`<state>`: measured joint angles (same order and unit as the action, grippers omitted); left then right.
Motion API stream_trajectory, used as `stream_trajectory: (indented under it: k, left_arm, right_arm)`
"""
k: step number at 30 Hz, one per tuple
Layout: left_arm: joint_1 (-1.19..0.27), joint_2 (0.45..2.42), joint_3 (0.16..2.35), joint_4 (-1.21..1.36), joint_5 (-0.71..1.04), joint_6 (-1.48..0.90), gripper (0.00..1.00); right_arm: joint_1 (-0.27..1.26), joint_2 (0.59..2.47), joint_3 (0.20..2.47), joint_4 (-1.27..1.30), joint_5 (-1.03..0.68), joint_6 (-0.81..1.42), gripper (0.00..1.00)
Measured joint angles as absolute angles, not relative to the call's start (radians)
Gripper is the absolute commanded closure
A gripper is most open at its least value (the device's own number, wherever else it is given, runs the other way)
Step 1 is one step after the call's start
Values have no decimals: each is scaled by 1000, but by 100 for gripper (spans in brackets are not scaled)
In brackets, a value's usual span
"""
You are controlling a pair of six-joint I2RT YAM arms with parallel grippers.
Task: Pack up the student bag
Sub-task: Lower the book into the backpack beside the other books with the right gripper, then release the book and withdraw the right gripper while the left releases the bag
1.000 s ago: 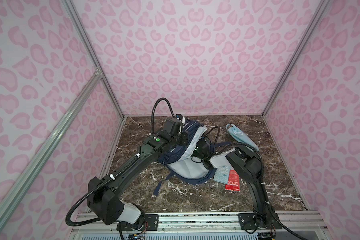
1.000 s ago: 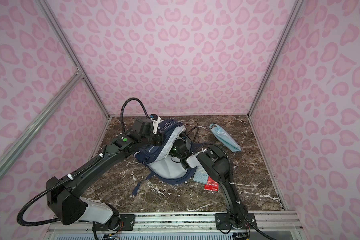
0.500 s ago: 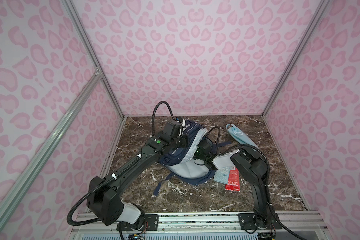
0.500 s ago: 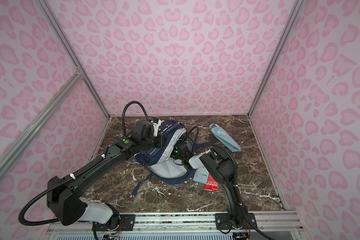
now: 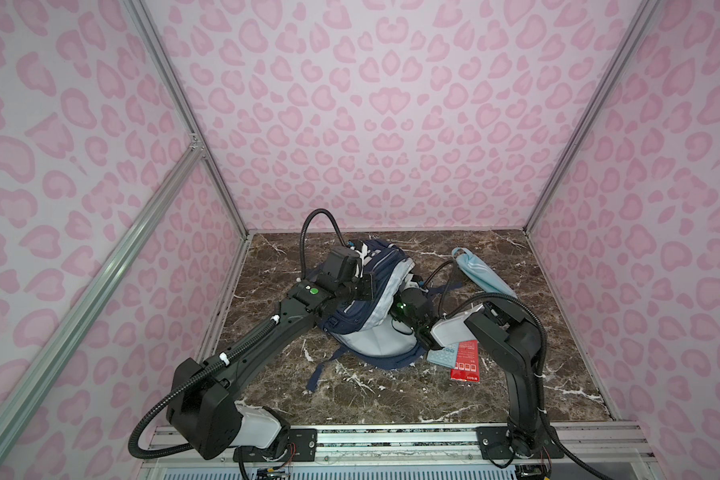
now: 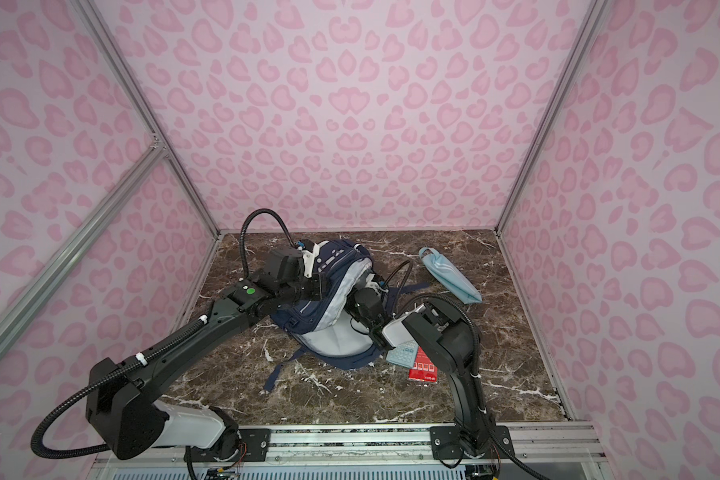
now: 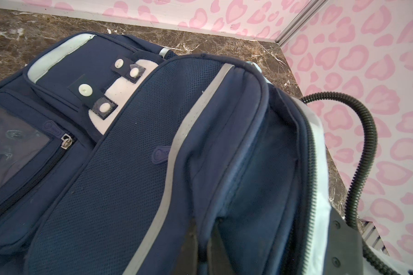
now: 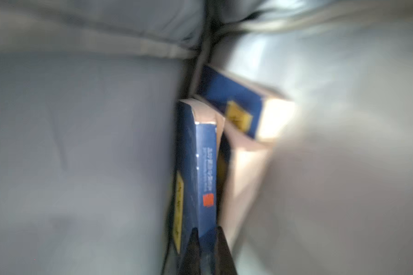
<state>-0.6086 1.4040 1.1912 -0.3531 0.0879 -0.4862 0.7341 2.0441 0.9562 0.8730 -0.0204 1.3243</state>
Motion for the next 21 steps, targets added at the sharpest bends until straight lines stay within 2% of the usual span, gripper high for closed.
stream_trajectory:
  k: [2,3,4,14,17,21]
  left_arm:
    - [-609,1404,1187,-346,91,-488,96]
    - [-609,1404,1187,-345,91,-488,96]
    - [-609,1404,1187,-344,94,-488,96]
    - [-608,1412,1188,-342,95,-489,96]
    - [-606,1419,1188,-335,83,-496,97]
    - [-606,1439,1167,-303,80,-506,96]
  right_arm:
    - [739,2030,965,846,-20,1316,49]
    - [738,2014,953,826,-20,1317,36]
    - [734,1994,932,805,-20,1316,17]
    - [709,1774,750,661,-80,1290,18]
    - [705,1664,655,640,-81,1284,20]
    - [705,1511,558,586,-84,1248,29]
